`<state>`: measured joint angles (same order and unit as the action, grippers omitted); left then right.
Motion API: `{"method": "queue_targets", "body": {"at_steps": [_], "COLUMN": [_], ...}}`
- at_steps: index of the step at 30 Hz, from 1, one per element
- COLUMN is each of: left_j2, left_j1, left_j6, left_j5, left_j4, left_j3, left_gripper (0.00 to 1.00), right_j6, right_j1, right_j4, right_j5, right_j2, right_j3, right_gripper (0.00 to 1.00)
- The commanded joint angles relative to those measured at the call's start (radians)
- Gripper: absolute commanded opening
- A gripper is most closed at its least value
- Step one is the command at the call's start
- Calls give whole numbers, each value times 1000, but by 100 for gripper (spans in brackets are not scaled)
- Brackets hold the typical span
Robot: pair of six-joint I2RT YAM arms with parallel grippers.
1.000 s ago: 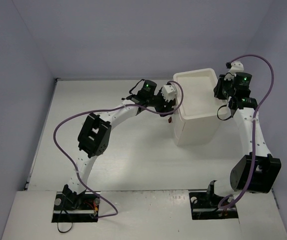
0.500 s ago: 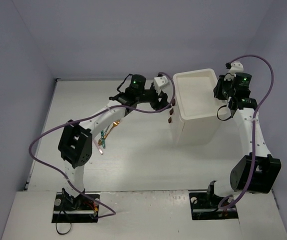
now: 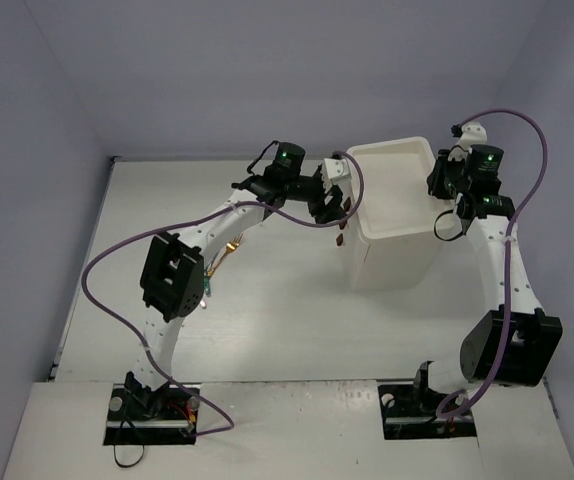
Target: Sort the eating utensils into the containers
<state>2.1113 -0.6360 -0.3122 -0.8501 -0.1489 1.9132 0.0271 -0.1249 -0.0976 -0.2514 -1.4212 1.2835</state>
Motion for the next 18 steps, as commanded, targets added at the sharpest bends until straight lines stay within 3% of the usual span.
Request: {"method": "queue_targets", "body": {"at_steps": [1,6,18], "left_j2": [-30,-13,32], "left_j1": [15,15,-8], "left_j6": [-110,-92,9], "left_j5": [-75,-93,-95], "left_j4": [-34,-23,62], "left_j3": [82,105,128], "left_gripper": [59,57,41], "right_j6": [-50,-46,-47], "right_j1": [33,39,44], "right_j4": [-82,-82,-82], "right_j5": [-114,-115,-114], "right_j2": [-21,-22,-21], "right_j3": [-16,-16,-14], "right_gripper": [0,0,0]}}
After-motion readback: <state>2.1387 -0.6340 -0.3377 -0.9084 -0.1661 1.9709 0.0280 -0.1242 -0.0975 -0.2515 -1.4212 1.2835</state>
